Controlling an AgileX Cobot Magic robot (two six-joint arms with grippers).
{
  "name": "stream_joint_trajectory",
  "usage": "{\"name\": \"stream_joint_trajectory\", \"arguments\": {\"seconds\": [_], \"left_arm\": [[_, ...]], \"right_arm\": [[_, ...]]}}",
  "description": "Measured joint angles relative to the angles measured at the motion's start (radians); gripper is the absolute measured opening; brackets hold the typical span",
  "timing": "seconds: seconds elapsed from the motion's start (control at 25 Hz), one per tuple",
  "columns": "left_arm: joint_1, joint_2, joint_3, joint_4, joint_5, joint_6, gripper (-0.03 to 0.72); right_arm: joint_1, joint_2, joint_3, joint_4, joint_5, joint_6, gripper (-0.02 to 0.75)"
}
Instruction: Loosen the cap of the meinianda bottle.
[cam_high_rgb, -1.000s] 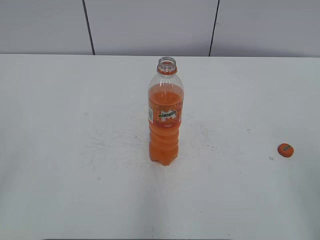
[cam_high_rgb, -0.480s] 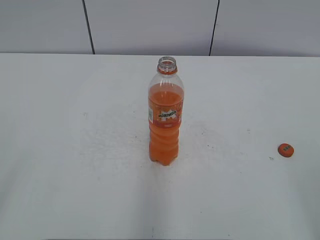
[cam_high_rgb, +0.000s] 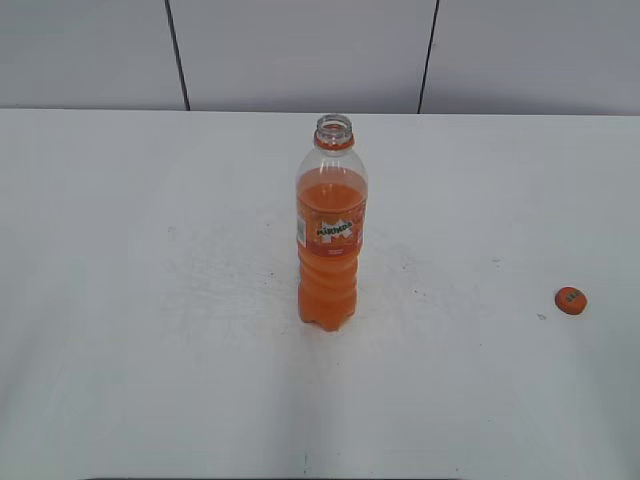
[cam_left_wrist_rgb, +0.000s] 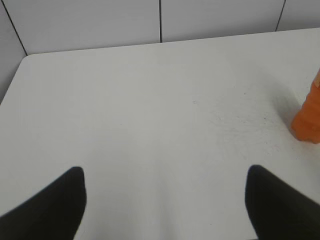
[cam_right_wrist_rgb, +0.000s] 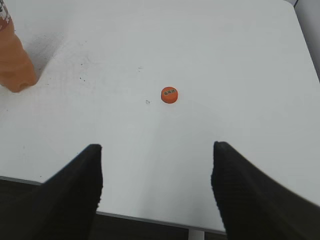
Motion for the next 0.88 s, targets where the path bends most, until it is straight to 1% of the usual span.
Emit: {"name": "stream_joint_trajectory", "arguments": {"seconds": [0.12, 0.32, 0.4, 0.88], "left_arm": [[0.011, 0.000, 0.000, 0.000, 0.000, 0.001, 0.590], [0.068, 0.000, 0.000, 0.004, -0.002, 0.002, 0.590], [0.081, 0.000, 0.000, 0.005, -0.003, 0.002, 0.590], [0.088, 0.000, 0.000, 0.006, -0.005, 0.002, 0.590]], "right_arm": [[0.000, 0.000, 0.000, 0.000, -0.002, 0.000, 0.514], [0.000, 0.000, 0.000, -0.003, -0.004, 0.000, 0.514], [0.000, 0.000, 0.000, -0.005, -0.004, 0.000, 0.514], [0.000, 0.000, 0.000, -0.009, -0.004, 0.000, 0.514]]}}
